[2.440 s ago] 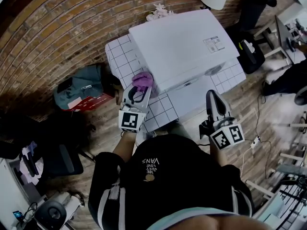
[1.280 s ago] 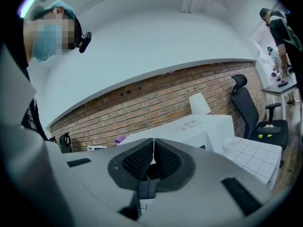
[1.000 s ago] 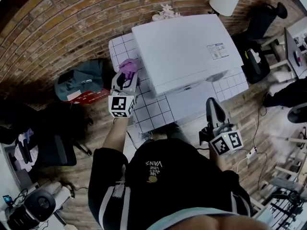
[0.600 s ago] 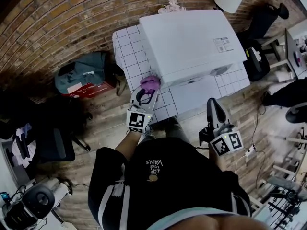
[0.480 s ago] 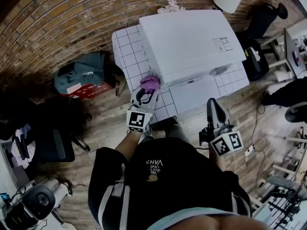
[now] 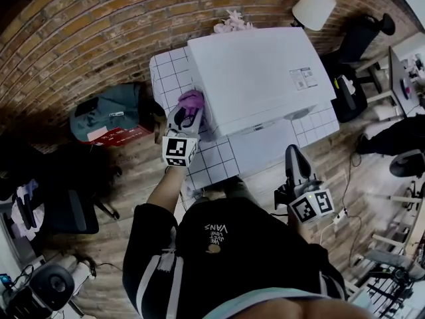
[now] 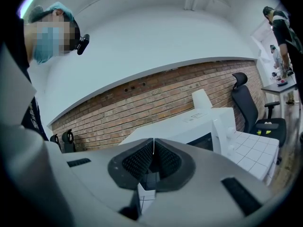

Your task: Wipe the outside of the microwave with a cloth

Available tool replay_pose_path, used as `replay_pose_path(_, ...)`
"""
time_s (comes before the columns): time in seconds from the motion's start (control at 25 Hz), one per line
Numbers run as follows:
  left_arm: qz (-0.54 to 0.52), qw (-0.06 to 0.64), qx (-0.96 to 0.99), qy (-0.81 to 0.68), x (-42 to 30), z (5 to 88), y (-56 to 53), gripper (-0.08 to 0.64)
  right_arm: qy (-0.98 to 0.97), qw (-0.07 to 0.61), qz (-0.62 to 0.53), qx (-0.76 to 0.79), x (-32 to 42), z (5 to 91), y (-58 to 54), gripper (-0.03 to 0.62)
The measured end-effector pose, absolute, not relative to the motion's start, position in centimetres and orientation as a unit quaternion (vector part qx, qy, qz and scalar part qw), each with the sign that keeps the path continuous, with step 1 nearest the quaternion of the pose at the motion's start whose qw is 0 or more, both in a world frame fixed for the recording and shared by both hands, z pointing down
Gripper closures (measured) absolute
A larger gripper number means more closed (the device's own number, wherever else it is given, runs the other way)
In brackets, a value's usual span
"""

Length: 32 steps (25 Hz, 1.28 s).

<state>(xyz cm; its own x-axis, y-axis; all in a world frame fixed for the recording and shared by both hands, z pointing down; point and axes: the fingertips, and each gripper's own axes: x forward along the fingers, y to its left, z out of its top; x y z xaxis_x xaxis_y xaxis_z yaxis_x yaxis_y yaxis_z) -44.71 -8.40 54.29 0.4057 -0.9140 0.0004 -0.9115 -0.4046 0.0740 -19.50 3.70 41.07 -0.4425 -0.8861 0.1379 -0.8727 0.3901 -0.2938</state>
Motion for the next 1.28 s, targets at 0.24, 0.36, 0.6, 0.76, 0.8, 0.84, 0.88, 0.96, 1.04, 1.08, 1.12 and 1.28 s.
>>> replay_pose_path(0.24, -0.012, 0.043, 0.820, -0.570, -48.2, 54.4, -16.1, 0.419, 0.827, 0.012, -0.164, -0.537, -17.8, 41.0, 1.1, 0.588)
replay_pose_path(0.36, -0.003, 0.048, 0.809, -0.586, -49.9, 54.6, -19.5, 0.419, 0.824, 0.007, -0.166, -0.541, -17.0, 41.1, 0.1, 0.589)
replay_pose_path(0.6, 0.000, 0.056, 0.795, -0.604, -51.4, 54.5, -22.9, 0.419, 0.820, 0.003, -0.168, -0.547, -15.8, 41.2, -1.2, 0.588)
replay_pose_path(0.76, -0.016, 0.064, 0.789, -0.611, -51.9, 54.3, -21.9, 0.419, 0.820, 0.005, -0.172, -0.546, -15.7, 41.3, -1.0, 0.588)
replay_pose_path(0.8, -0.022, 0.065, 0.790, -0.610, -51.8, 54.3, -21.1, 0.419, 0.821, 0.005, -0.172, -0.545, -15.9, 41.4, -0.9, 0.588)
replay_pose_path(0.84, -0.024, 0.067, 0.792, -0.606, -51.6, 54.3, -20.1, 0.419, 0.822, 0.006, -0.173, -0.543, -16.0, 41.5, -0.8, 0.589)
replay_pose_path(0.88, -0.024, 0.068, 0.796, -0.601, -51.2, 54.6, -18.9, 0.419, 0.823, 0.007, -0.174, -0.541, -16.3, 41.5, -0.6, 0.588)
replay_pose_path(0.96, -0.016, 0.072, 0.807, -0.586, -50.1, 55.4, -15.9, 0.419, 0.826, 0.009, -0.176, -0.535, -17.0, 41.7, -0.2, 0.588)
replay_pose_path(1.04, -0.007, 0.080, 0.818, -0.570, -48.7, 56.3, -12.5, 0.419, 0.831, 0.012, -0.178, -0.526, -17.9, 41.8, 0.3, 0.588)
replay_pose_path(1.08, -0.005, 0.087, 0.822, -0.563, -48.1, 56.8, -10.8, 0.419, 0.834, 0.014, -0.180, -0.522, -18.4, 41.9, 0.7, 0.589)
replay_pose_path(1.12, -0.005, 0.094, 0.825, -0.558, -47.5, 57.2, -9.1, 0.419, 0.837, 0.016, -0.181, -0.517, -19.0, 42.0, 1.0, 0.589)
replay_pose_path(1.28, -0.010, 0.134, 0.837, -0.531, -44.8, 58.7, -2.9, 0.419, 0.843, 0.021, -0.184, -0.505, -20.8, 42.3, 2.4, 0.588)
